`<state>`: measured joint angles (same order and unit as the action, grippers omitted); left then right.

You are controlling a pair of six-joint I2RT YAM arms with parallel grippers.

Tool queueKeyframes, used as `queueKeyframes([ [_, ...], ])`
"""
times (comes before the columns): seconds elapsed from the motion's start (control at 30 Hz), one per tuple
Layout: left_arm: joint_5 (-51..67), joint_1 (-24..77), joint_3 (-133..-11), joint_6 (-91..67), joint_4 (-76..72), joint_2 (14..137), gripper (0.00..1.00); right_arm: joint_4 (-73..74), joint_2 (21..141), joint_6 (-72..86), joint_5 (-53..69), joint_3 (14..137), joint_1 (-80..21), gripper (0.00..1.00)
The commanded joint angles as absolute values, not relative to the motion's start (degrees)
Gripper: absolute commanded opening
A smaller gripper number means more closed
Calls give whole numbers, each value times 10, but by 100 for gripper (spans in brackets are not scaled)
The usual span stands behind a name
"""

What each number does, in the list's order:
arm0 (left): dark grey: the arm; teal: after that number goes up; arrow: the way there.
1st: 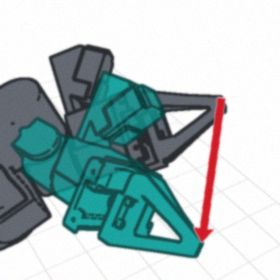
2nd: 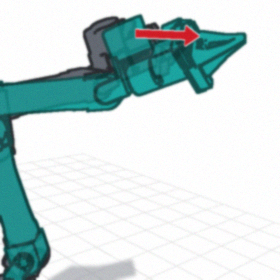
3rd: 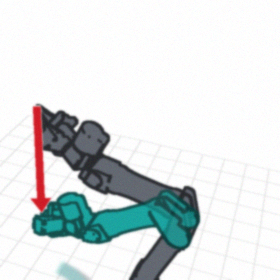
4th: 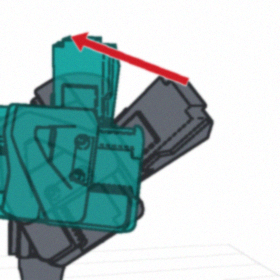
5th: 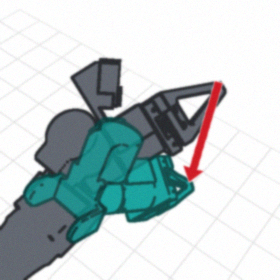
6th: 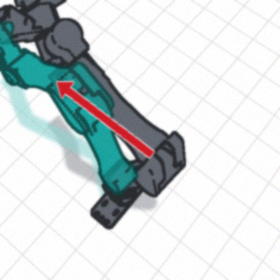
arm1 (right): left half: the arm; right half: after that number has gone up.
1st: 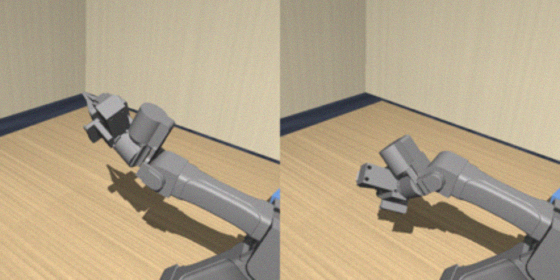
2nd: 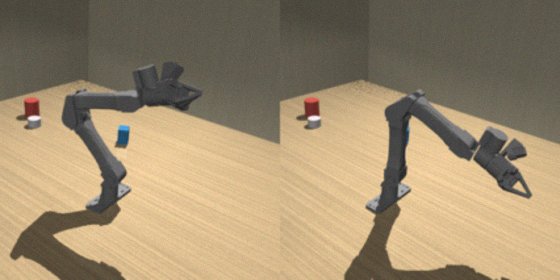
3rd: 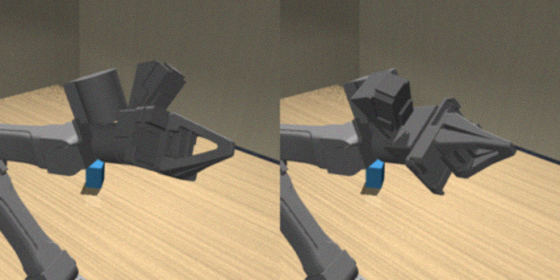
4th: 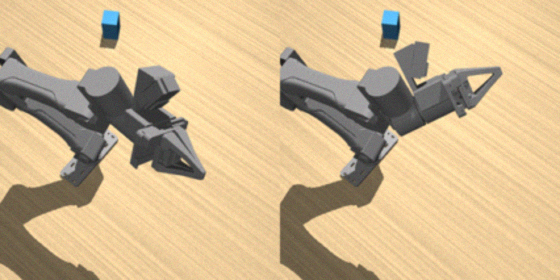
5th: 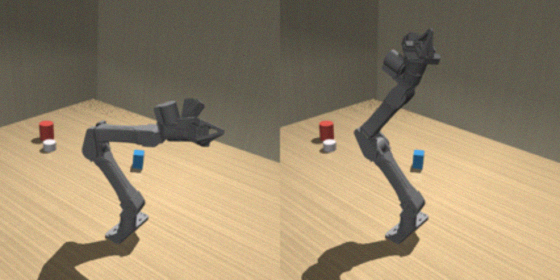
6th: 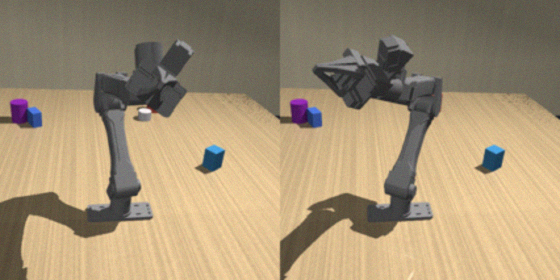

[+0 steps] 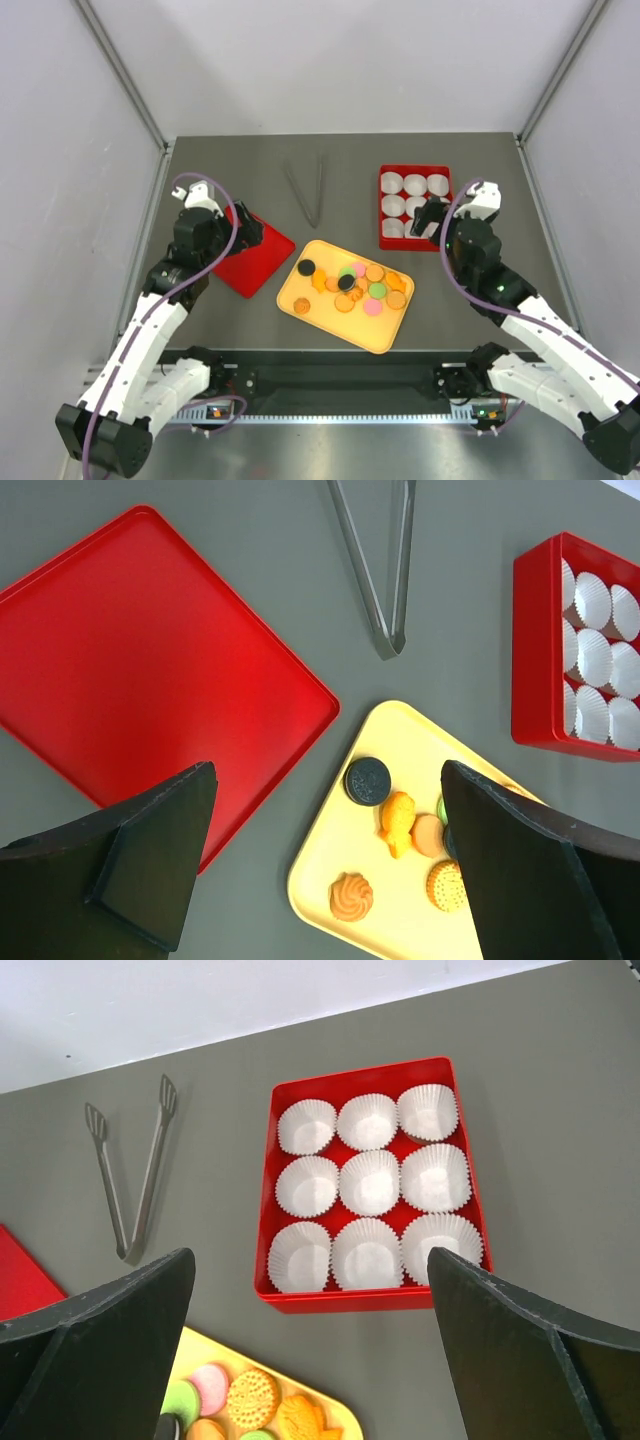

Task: Pack the cookies

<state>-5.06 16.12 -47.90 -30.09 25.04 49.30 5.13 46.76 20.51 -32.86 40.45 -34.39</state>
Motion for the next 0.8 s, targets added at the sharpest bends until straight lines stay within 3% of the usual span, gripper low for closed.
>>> queueKeyframes([
  [0.0, -33, 163, -495, -302, 222, 511, 99, 25, 455, 198, -311, 404, -351, 100],
  [0.17, -76, 202, -539, -313, 199, 584, 99, 25, 455, 194, -287, 401, -352, 100],
  [0.43, -194, 286, -642, -307, 152, 802, 99, 23, 451, 195, -272, 397, -350, 100],
  [0.77, -193, 288, -809, -254, 114, 1069, 99, 22, 433, 195, -249, 384, -351, 100],
])
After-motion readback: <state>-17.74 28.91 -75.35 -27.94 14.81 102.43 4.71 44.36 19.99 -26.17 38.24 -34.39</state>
